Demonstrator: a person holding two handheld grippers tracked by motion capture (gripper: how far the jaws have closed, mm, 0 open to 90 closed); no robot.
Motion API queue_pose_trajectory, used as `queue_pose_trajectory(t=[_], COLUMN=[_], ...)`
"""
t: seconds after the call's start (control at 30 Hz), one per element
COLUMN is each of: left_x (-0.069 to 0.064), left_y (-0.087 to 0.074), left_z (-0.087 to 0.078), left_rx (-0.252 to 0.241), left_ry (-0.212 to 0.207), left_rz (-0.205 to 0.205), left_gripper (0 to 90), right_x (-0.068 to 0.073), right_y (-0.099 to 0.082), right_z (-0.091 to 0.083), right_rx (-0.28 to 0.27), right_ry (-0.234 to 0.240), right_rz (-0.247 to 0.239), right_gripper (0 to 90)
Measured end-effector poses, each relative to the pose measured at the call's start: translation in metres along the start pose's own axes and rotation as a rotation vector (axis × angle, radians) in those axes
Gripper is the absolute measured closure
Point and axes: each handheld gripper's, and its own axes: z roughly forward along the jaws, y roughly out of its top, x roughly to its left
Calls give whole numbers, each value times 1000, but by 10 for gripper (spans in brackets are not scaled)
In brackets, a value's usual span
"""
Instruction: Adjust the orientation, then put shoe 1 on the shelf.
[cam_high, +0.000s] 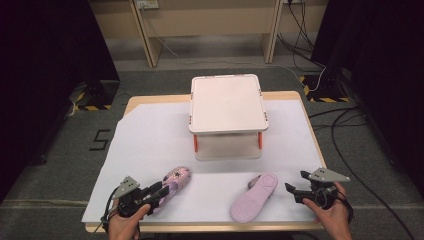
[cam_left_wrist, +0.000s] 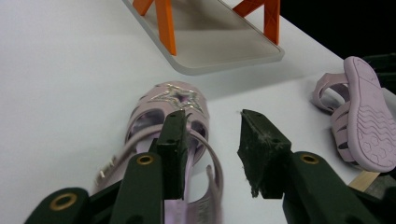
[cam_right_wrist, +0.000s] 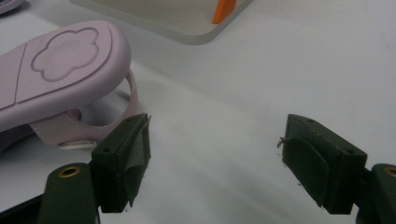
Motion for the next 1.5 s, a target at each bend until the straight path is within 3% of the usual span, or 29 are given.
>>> queue_pose_trajectory(t=[0.1,0.27,0.4,0.43,0.47,0.53,0.7,1.03,1.2,1.37,1.5], left_x=[-1,-2,-1,-1,0,2,4,7,8,6,0], left_y=[0,6,11,11,12,12,10,5,4,5,7], left_z=[1,-5,-10,-10,-10,-9,-5,12,25,30,32], left_rx=[-1,-29,-11,-11,14,43,89,135,167,148,105], left_ry=[-14,0,35,35,80,109,128,113,117,86,131], left_rz=[14,52,142,142,215,269,340,380,418,423,443], left_gripper=[616,559,485,473,452,432,406,405,440,670,757], right_x=[0,-1,-2,-2,-2,-3,-4,-4,-3,-4,-5], right_y=[0,0,0,0,-1,-1,-1,-1,0,-1,-2], right_z=[-1,0,0,0,0,0,0,1,2,2,2], right_rx=[-3,-3,-2,-2,-6,-7,-10,-6,-2,-2,2], right_ry=[-2,-2,-1,-1,-1,-3,-1,-1,4,7,5], right_rz=[-2,3,7,7,7,13,10,3,3,-2,3], right_gripper=[244,244,244,244,244,244,245,245,245,245,246])
